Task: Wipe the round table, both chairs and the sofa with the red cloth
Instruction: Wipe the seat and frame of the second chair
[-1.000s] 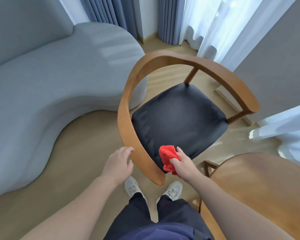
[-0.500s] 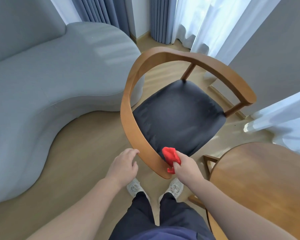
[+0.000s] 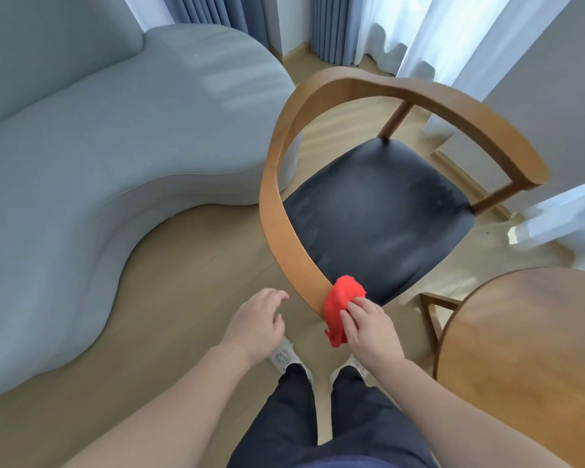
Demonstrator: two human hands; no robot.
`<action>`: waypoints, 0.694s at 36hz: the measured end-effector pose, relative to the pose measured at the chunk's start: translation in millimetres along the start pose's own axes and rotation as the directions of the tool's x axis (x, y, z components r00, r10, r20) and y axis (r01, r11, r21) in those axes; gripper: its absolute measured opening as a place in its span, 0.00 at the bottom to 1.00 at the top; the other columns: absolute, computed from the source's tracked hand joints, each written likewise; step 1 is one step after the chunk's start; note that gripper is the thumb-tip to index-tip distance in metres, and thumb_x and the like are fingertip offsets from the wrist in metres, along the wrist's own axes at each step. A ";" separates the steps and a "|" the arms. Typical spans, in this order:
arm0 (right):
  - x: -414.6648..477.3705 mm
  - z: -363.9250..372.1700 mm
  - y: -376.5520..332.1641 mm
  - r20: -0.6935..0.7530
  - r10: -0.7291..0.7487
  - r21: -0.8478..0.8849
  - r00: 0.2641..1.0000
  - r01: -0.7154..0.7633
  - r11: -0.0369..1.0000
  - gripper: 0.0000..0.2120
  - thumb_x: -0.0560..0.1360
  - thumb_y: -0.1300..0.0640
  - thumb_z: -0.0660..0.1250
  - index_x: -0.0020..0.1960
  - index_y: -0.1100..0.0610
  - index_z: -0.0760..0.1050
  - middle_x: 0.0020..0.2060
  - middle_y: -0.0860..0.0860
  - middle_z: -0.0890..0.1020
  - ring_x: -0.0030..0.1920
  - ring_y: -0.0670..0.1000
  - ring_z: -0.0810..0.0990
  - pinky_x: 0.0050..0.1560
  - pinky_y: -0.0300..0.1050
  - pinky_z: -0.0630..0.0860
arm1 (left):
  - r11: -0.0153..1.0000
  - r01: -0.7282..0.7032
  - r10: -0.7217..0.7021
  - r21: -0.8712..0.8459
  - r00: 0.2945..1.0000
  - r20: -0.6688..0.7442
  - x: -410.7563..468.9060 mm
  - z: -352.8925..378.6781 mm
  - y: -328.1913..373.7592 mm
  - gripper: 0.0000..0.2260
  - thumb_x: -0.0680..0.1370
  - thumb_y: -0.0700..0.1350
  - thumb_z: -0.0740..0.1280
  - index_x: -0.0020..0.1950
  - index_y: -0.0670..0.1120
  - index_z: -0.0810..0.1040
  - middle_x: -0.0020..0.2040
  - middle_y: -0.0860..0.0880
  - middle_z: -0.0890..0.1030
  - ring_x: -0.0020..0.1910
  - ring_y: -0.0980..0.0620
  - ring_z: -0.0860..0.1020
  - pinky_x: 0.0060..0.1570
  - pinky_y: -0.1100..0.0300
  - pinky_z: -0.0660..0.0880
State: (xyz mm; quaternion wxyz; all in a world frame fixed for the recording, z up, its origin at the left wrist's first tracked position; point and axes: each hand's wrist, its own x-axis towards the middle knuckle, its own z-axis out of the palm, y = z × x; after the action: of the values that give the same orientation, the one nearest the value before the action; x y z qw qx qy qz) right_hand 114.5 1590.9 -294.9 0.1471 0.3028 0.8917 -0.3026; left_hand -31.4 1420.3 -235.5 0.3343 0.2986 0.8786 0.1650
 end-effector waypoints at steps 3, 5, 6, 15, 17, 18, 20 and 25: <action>16.1 -0.7 9.8 -0.081 0.034 0.042 0.996 -0.031 0.999 0.31 0.71 0.39 0.69 0.68 0.54 0.68 0.65 0.53 0.69 0.63 0.57 0.71 0.62 0.52 0.72 | 1.000 0.022 -0.022 -0.004 1.000 -0.010 4.8 -0.1 -9.7 0.18 0.78 0.41 0.58 0.68 0.48 0.69 0.66 0.54 0.70 0.65 0.54 0.68 0.63 0.58 0.66; 23.9 2.1 11.1 0.037 0.072 0.075 0.997 -0.074 0.994 0.48 0.67 0.34 0.71 0.77 0.51 0.53 0.75 0.54 0.55 0.72 0.56 0.61 0.70 0.53 0.66 | 0.999 0.032 -0.032 -0.017 0.999 -0.013 7.5 0.7 -14.4 0.18 0.78 0.41 0.58 0.68 0.48 0.69 0.66 0.54 0.70 0.65 0.55 0.68 0.63 0.59 0.66; 27.7 5.0 9.5 0.090 0.072 0.094 0.993 -0.080 0.992 0.51 0.67 0.33 0.71 0.79 0.49 0.47 0.77 0.52 0.49 0.74 0.56 0.57 0.71 0.52 0.65 | 0.999 0.034 -0.034 -0.023 0.999 -0.014 8.8 1.1 -16.5 0.18 0.78 0.41 0.58 0.68 0.48 0.69 0.66 0.54 0.70 0.65 0.55 0.68 0.62 0.60 0.66; 54.6 20.3 -8.4 0.144 0.087 -0.025 0.986 -0.084 0.996 0.42 0.72 0.30 0.62 0.77 0.48 0.50 0.69 0.49 0.68 0.61 0.55 0.76 0.55 0.49 0.76 | 0.998 0.059 -0.059 -0.037 0.998 -0.002 23.4 4.0 -41.5 0.17 0.78 0.40 0.58 0.67 0.48 0.70 0.66 0.54 0.71 0.65 0.56 0.68 0.63 0.62 0.65; 60.4 18.8 -12.0 0.147 0.090 -0.032 0.985 -0.086 0.996 0.41 0.72 0.30 0.61 0.76 0.48 0.52 0.67 0.50 0.70 0.59 0.55 0.77 0.54 0.49 0.76 | 0.997 0.062 -0.062 -0.043 0.998 -0.005 26.6 4.8 -45.6 0.17 0.78 0.40 0.59 0.67 0.48 0.70 0.66 0.54 0.71 0.65 0.56 0.69 0.63 0.62 0.65; 63.5 18.0 -13.6 0.151 0.088 -0.034 0.985 -0.084 0.996 0.39 0.72 0.30 0.61 0.75 0.48 0.53 0.66 0.50 0.71 0.57 0.56 0.77 0.54 0.49 0.75 | 0.997 0.064 -0.064 -0.045 0.998 -0.006 28.0 4.9 -47.2 0.17 0.78 0.40 0.59 0.67 0.48 0.70 0.66 0.54 0.71 0.65 0.56 0.69 0.62 0.62 0.65; 68.5 18.3 -17.1 0.153 0.077 -0.044 0.985 -0.071 0.997 0.37 0.72 0.30 0.61 0.73 0.48 0.55 0.64 0.51 0.73 0.56 0.57 0.78 0.52 0.49 0.75 | 0.996 0.069 -0.070 -0.050 0.998 -0.006 28.6 4.6 -51.5 0.17 0.78 0.40 0.58 0.67 0.48 0.70 0.66 0.54 0.71 0.65 0.56 0.69 0.62 0.62 0.65; 74.2 20.8 -24.7 0.144 0.099 -0.037 0.985 -0.094 0.995 0.39 0.72 0.30 0.61 0.75 0.49 0.55 0.66 0.51 0.72 0.58 0.57 0.77 0.55 0.51 0.75 | 0.996 0.076 -0.076 -0.048 0.997 -0.008 30.2 5.2 -56.4 0.17 0.79 0.41 0.58 0.68 0.48 0.70 0.66 0.55 0.70 0.65 0.56 0.68 0.60 0.63 0.65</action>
State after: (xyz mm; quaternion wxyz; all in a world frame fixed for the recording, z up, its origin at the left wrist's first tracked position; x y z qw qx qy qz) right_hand 43.2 1595.6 -332.9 0.2307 0.3205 0.8673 -0.3029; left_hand -69.2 1396.7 -281.7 0.3431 0.2562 0.8867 0.1743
